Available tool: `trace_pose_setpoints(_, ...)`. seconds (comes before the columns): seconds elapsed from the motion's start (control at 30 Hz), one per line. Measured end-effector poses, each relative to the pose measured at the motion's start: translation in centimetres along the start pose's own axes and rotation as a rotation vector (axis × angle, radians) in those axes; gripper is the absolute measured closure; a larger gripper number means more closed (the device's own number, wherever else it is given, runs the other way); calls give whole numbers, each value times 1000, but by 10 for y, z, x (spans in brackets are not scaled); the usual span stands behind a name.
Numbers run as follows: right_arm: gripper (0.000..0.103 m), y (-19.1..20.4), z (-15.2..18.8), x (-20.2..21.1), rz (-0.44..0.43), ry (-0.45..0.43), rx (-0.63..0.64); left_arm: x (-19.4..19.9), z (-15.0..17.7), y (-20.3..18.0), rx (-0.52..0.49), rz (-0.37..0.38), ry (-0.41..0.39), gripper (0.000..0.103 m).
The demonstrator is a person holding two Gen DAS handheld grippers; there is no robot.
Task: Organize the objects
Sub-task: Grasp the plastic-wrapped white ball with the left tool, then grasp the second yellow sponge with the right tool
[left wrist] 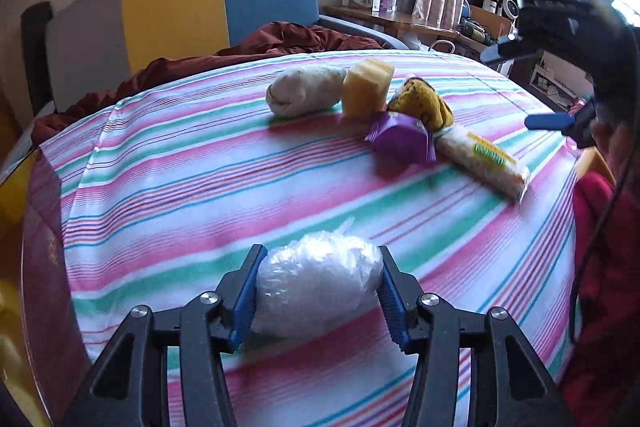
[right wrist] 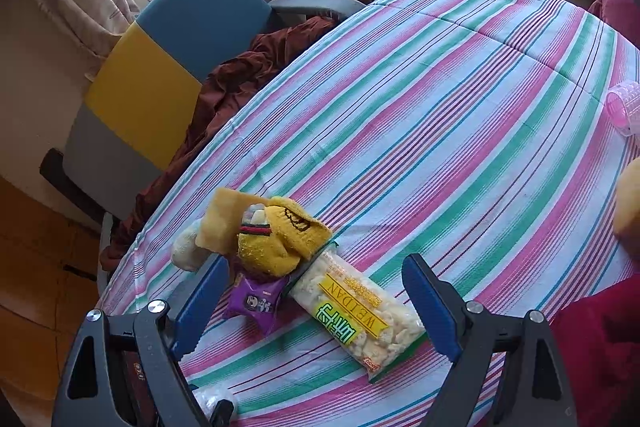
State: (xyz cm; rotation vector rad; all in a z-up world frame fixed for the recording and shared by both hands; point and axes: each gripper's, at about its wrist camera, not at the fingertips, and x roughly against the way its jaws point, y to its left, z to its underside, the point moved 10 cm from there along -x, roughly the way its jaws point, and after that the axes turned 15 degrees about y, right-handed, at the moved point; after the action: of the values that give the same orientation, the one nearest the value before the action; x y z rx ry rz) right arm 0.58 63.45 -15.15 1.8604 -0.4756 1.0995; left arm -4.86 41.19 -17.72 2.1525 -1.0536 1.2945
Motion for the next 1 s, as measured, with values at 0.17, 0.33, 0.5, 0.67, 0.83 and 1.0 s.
trace_pose_setpoints(0.17, 13, -1, 0, -1, 24, 7, 2, -8, 1, 3, 13, 18, 7, 50)
trace_pose_setpoints(0.33, 13, -3, 1, -5, 50, 21, 2, -9, -1, 2, 9, 13, -1, 49)
trace_pose_setpoints(0.5, 13, -3, 3, -10, 84, 43, 20, -9, -1, 3, 13, 22, -6, 49)
trace_pose_setpoints(0.67, 13, 1, 7, -20, 135, 79, 58, -9, -1, 4, 17, 33, -12, 49)
trace_pose_setpoints(0.83, 13, 2, 8, -25, 173, 88, 69, -8, -1, 5, 22, 45, -16, 49)
trace_pose_setpoints(1.0, 13, 9, 12, -36, 230, 138, 124, -8, 0, 5, 25, 54, -16, 49)
